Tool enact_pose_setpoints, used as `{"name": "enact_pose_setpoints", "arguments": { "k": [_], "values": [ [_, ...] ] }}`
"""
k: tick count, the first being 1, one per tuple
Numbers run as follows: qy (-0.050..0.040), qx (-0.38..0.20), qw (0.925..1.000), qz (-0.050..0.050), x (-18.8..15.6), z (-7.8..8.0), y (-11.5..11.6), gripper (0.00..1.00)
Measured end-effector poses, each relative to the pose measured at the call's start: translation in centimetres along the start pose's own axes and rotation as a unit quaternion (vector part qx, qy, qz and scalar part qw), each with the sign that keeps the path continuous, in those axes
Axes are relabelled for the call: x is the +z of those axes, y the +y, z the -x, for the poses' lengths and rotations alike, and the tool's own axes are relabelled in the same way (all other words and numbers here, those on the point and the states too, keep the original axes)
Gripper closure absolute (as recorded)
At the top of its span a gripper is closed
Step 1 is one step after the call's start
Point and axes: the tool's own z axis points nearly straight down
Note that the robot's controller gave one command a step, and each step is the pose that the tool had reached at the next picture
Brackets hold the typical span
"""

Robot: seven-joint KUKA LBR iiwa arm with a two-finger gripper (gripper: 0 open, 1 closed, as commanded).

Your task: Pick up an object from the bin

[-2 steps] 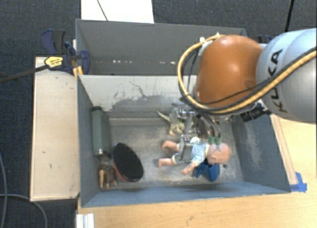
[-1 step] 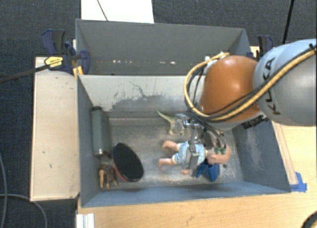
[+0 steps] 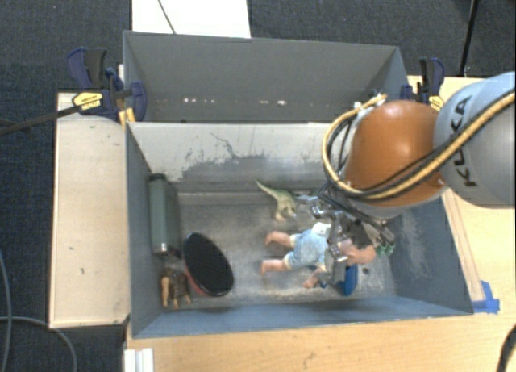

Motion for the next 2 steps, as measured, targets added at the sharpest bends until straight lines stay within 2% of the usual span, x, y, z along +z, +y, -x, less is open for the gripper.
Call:
{"name": "enact_pose_setpoints", "arguments": {
  "k": [1, 2],
  "values": [
    [0.0009, 0.045, 0.9990, 0.000, 4.5, 1.6, -1.6, 0.00],
    [-0.0013, -0.049, 0.9988, 0.000, 7.9, 2.3, -2.0, 0.00]
  ]
}}
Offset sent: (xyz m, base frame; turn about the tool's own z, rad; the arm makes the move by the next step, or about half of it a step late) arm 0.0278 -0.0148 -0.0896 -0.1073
